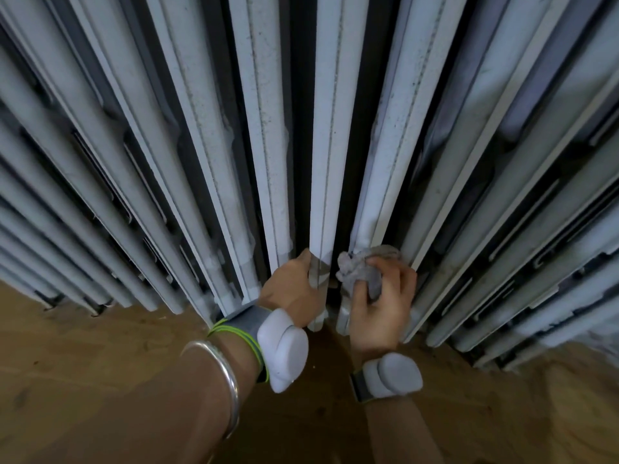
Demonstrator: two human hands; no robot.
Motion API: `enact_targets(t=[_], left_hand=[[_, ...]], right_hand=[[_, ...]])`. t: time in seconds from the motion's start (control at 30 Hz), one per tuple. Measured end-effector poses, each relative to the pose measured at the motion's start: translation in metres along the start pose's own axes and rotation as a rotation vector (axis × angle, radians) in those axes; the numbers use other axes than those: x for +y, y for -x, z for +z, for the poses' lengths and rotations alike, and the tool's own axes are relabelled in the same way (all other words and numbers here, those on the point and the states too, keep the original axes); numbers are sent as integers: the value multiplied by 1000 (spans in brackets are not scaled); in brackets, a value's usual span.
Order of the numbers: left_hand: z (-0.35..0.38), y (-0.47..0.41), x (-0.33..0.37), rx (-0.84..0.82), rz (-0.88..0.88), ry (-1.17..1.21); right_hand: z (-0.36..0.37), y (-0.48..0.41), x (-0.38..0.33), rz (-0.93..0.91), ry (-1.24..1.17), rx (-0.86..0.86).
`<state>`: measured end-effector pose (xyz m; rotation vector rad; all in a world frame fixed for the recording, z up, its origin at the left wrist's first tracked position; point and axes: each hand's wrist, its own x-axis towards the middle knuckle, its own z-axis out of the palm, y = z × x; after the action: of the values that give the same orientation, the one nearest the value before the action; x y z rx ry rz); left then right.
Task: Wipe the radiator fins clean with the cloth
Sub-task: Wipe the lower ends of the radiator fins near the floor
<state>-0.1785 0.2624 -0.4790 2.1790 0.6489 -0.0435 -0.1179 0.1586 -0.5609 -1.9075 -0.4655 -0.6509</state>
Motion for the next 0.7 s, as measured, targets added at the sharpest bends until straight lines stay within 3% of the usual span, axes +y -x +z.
enact_targets(t=[0.37, 0.57, 0.7], left_hand=[[5, -1, -5, 47, -19, -118], [6, -2, -5, 37, 6, -169], [2, -5, -3, -5, -25, -245]], right_hand=[[30, 42, 44, 51, 75, -9], [30, 69, 78, 173, 135, -275], [18, 75, 83, 210, 21, -268]])
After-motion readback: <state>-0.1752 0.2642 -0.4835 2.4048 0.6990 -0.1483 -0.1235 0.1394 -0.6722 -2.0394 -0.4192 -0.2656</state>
